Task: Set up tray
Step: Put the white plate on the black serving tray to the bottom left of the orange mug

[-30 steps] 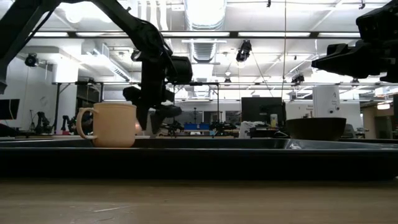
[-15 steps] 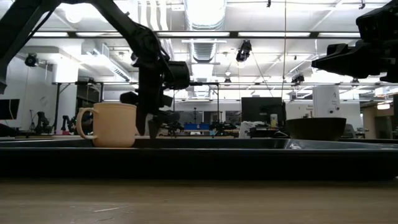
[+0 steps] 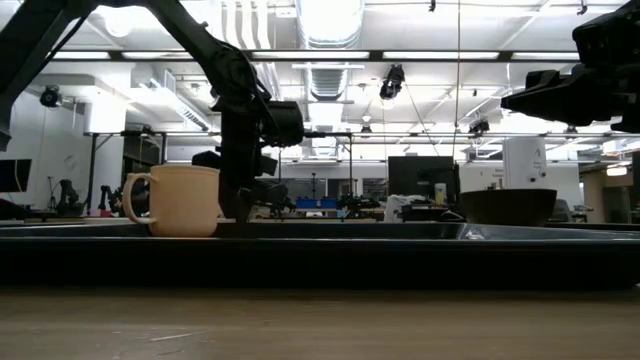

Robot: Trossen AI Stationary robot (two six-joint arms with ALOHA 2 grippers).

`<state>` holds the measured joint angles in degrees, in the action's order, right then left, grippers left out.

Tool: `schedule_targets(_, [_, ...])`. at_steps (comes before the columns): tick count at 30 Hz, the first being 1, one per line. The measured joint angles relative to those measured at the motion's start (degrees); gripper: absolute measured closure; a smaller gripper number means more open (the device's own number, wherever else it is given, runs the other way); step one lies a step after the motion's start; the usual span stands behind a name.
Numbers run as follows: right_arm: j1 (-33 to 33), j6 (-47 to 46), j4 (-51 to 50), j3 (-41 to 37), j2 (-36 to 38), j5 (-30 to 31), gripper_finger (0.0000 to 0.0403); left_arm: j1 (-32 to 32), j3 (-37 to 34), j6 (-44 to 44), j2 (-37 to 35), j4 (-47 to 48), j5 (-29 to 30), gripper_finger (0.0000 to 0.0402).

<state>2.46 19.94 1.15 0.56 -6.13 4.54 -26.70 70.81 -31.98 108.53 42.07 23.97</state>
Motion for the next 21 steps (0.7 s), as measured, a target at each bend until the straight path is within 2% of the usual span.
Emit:
schedule_targets(5, [-0.02, 0.02, 0.0, 0.0, 0.0, 0.0, 0.0335, -0.02, -0.09, 0.85, -0.07, 0.34, -0.95, 0.0392])
schedule_targets(14, [0.0, 0.0, 0.0, 0.0, 0.0, 0.0, 0.0335, -0.13, 0.23, 4.81, -0.17, 0.38, -3.43, 0.0398])
schedule_targets(21, [-0.01, 0.02, 0.0, 0.0, -0.01, 0.0, 0.0335, -0.01, 0.39, 6.14, -0.17, 0.34, -1.83, 0.04])
